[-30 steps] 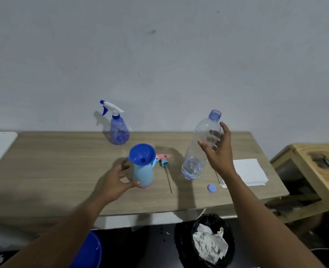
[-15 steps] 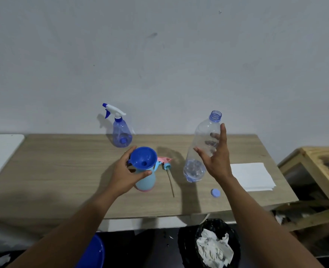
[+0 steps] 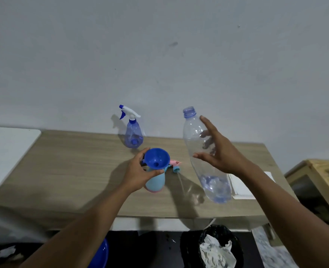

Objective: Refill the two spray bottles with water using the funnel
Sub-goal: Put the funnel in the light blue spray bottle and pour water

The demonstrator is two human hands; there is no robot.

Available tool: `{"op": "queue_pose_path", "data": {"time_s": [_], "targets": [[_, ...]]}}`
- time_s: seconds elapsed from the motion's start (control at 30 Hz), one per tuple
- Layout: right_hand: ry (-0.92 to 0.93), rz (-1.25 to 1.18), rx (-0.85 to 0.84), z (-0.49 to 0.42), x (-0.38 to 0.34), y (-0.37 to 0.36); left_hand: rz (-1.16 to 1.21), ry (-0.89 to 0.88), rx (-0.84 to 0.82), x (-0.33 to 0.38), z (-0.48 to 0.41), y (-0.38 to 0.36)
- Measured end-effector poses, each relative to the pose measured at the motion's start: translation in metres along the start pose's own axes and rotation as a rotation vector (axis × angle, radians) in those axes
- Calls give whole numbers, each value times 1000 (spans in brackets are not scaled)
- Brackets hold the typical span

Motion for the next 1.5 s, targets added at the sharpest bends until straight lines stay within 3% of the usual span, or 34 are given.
{"op": "queue_pose_path", "data": {"time_s": [0.27, 0.5, 1.5], "targets": [[-44, 209, -417, 1, -19, -25, 11, -23, -1, 5, 0, 3], [-100, 424, -614, 7, -7, -41, -11, -42, 4, 3, -1, 3], [-142, 676, -730, 7, -8, -46, -70, -71, -1, 11, 3, -2]]}}
Point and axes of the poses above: each hand's wrist, its own z-axis away from the middle knuckle, its own y-axis out of the back of the hand, x = y × z, the point moved 8 cm from there along -z, towards the middle knuckle, and after that the axes turned 5 degrees about -z, right-handed, at the moved point
